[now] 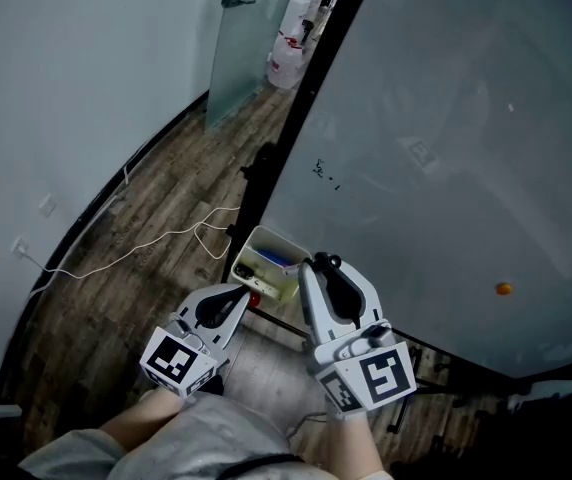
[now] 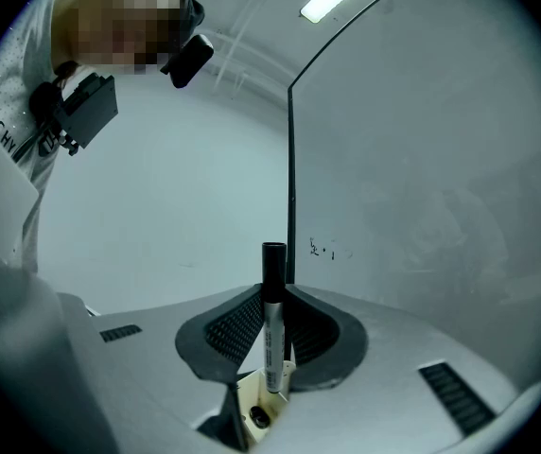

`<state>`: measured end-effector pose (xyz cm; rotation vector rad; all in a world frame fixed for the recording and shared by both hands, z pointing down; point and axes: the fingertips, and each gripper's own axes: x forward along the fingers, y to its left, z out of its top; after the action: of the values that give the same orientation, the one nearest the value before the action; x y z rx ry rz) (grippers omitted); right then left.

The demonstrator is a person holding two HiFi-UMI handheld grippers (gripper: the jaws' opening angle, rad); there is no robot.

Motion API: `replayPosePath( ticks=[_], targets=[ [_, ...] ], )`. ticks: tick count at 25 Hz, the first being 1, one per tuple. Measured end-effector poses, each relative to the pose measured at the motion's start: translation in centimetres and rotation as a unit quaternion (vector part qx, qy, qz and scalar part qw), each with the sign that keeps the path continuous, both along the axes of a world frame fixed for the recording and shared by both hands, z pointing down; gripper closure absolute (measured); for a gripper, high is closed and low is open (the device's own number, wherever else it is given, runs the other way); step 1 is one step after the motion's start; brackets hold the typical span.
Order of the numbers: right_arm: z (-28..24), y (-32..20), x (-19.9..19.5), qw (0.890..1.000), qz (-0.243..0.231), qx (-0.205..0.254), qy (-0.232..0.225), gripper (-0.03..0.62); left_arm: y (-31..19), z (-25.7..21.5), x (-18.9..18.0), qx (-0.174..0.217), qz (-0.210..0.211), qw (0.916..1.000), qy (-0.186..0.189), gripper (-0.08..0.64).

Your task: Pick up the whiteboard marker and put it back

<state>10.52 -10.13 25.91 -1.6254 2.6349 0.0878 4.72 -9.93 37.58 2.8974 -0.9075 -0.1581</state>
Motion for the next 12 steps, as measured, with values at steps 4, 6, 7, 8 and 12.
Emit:
replayPosePath(
  ticks=[4,6,7,8,12],
  targets=[
    [-0.1,-0.1,0.0,1.000,0.001,0.000,0.000,0.515,-0.1,-0.1,0.2,0.000,0.006,1.0000,0.003,0.545],
    [-0.1,-0.1,0.0,1.000,0.002,0.000,0.001,0.515,-0.2,-0.1,0.4,0.002,0.010,0.9999,0.002,0.545],
    [-0.1,-0.1,0.0,1.000,0.002,0.001,0.002,0.514,-0.2,-0.2,0.5,0.003,0.012,0.9999,0.000,0.545],
    [-0.1,-0.2,0.0,1.000,0.002,0.001,0.003,0.515,-0.1,-0.2,0.6,0.004,0.014,0.9999,-0.003,0.545],
    [0.0,-0.2,0.1,1.000,0.003,0.000,0.003,0.515,0.0,0.0,1.1,0.004,0.025,0.9996,-0.007,0.545]
  ],
)
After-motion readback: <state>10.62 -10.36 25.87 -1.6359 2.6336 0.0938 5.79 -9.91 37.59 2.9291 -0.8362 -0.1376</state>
